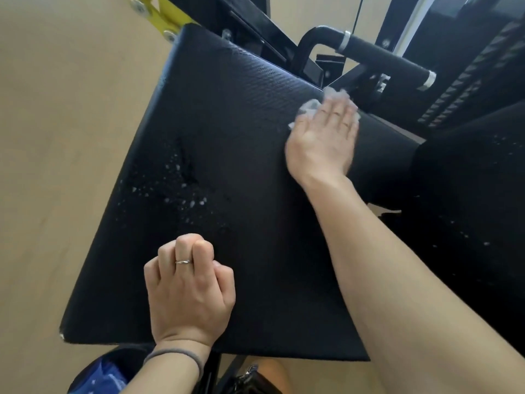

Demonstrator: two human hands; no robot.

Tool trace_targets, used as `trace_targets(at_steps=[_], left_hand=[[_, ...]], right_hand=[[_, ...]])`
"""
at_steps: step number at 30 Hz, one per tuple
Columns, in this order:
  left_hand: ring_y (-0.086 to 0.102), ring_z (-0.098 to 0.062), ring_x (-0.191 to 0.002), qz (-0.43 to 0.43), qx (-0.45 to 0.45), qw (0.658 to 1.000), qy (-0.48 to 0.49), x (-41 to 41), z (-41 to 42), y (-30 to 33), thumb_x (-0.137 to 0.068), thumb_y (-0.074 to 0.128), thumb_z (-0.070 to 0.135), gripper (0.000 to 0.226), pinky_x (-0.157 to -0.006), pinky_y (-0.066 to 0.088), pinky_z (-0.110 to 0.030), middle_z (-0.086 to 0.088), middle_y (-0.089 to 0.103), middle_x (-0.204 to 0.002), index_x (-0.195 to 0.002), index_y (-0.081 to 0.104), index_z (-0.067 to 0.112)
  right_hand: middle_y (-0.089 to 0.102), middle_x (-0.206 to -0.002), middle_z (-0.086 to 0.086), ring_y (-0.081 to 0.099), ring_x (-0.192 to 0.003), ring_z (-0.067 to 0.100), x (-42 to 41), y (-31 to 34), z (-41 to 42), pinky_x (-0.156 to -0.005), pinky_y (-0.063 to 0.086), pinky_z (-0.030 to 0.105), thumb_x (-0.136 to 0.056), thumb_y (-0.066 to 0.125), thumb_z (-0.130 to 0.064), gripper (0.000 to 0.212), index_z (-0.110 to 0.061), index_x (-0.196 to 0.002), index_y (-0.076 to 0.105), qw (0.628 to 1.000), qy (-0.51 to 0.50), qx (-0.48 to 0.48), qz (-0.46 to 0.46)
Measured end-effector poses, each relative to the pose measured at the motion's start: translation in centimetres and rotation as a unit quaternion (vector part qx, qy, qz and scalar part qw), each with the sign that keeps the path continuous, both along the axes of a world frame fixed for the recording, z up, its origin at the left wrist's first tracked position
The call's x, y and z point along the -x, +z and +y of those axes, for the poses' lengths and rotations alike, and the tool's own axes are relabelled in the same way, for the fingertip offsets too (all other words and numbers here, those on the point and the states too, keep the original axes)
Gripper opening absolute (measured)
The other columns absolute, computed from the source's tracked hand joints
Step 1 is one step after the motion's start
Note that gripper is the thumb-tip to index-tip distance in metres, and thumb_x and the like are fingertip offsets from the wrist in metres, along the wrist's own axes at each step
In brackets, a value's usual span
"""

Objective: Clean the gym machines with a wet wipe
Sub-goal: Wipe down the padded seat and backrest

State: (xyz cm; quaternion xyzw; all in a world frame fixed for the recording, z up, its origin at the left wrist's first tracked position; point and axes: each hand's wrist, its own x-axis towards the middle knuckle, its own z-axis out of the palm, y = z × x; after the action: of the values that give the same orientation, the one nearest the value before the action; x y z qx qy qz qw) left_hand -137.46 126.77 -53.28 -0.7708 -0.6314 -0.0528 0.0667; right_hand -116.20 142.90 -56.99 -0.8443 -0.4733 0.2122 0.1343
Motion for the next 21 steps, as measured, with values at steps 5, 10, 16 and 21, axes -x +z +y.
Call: trace_targets(at_steps=[5,10,16,21], left_hand=[[0.048,-0.034,-0.09,0.026,0.002,1.0,0.001,0.1,-0.1,0.0,-0.082,0.052,0.018,0.013,-0.078,0.038,-0.048,-0.011,0.053,-0.1,-0.092,0.051,0.01],[0.049,-0.032,-0.092,0.018,0.011,1.0,0.004,0.0,0.1,0.0,-0.081,0.054,0.018,0.012,-0.078,0.038,-0.047,-0.009,0.054,-0.102,-0.09,0.052,0.01],[0.048,-0.028,-0.092,0.005,0.007,1.0,-0.004,0.1,0.1,-0.2,-0.08,0.051,0.019,0.01,-0.077,0.038,-0.044,-0.005,0.053,-0.101,-0.087,0.052,0.012],[0.048,-0.028,-0.087,0.006,0.003,1.0,-0.005,0.1,0.1,-0.1,-0.079,0.05,0.017,0.008,-0.076,0.039,-0.043,-0.005,0.052,-0.097,-0.085,0.052,0.012]], right_hand=[[-0.006,-0.17,0.009,-0.01,-0.156,0.021,9.5,3.5,2.9,-0.125,-0.009,0.041,-0.108,0.011,-0.037,0.061,-0.01,-0.161,-0.002,0.963,0.24,-0.121,0.008],[-0.005,-0.17,0.003,-0.007,-0.156,0.018,5.9,2.0,0.1,-0.125,-0.007,0.042,-0.107,0.013,-0.04,0.062,-0.016,-0.162,0.0,0.944,0.306,-0.113,-0.039],[-0.01,-0.169,0.01,-0.011,-0.156,0.023,2.1,2.4,6.3,-0.126,-0.009,0.041,-0.107,0.006,-0.037,0.061,-0.009,-0.16,-0.004,0.989,0.147,-0.017,0.004],[-0.01,-0.169,0.013,-0.012,-0.156,0.026,8.3,4.8,10.3,-0.126,-0.007,0.041,-0.107,0.008,-0.041,0.066,-0.004,-0.16,-0.005,0.966,0.246,-0.083,-0.004]])
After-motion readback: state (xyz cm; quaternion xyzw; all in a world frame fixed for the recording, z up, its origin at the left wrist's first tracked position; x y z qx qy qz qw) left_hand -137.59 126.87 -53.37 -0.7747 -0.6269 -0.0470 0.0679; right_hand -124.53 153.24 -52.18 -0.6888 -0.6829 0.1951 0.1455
